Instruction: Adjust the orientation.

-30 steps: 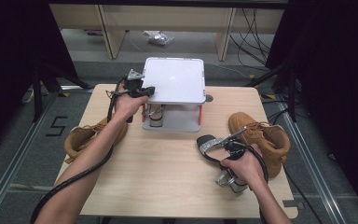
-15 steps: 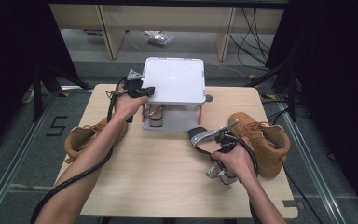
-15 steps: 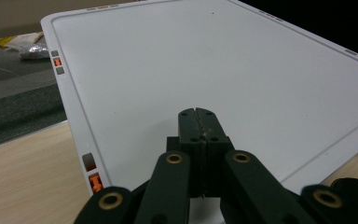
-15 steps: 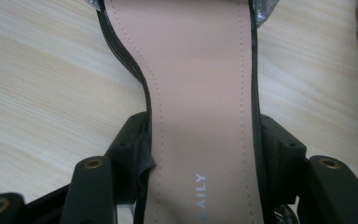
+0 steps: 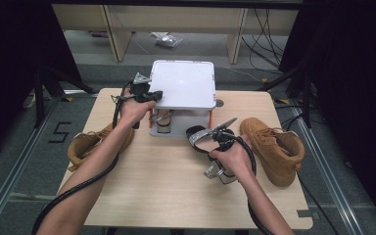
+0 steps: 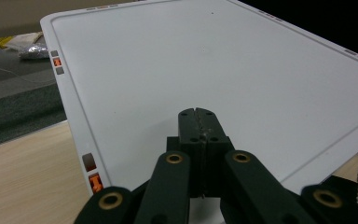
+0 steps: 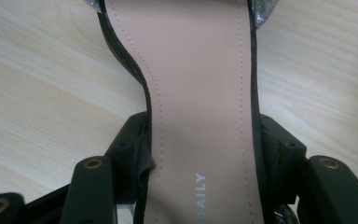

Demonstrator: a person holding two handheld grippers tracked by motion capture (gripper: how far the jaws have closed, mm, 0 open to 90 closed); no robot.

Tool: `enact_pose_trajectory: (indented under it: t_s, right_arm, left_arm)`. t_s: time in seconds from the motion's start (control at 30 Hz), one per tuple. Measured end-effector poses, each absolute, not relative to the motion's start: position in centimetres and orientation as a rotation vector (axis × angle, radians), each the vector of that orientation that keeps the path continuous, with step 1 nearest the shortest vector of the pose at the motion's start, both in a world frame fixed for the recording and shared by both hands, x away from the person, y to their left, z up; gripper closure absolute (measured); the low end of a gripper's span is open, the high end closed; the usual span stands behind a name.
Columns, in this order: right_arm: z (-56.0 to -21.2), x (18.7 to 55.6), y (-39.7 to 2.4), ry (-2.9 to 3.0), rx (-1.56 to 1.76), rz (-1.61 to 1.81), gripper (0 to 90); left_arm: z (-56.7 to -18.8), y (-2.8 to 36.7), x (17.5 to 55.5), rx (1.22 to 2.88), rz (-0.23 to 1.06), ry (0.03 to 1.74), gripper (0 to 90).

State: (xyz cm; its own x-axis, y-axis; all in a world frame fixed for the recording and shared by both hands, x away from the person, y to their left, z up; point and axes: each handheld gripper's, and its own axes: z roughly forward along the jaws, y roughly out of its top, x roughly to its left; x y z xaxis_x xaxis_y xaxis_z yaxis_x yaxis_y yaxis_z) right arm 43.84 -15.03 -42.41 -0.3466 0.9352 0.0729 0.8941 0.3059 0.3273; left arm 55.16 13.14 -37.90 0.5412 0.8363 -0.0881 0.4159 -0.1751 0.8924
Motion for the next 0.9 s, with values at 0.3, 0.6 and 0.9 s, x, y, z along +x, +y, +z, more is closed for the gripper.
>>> enact_pose_trajectory:
  t_s: [0.3,0.6,0.9]
  right_arm:
    - [-42.7,45.1,-13.5,2.429,1.671,0.500,43.3]
    - [-43.0,46.4,-12.1,2.402,1.676,0.499,43.3]
    - [-43.7,47.8,-11.3,2.355,1.695,0.475,43.3]
  left_arm:
    - [-37.9,13.1,55.2,1.793,0.534,1.038,90.0]
    - [-37.8,13.2,55.2,1.810,0.539,1.034,89.9]
    - [-37.8,13.2,55.2,1.814,0.539,1.032,90.0]
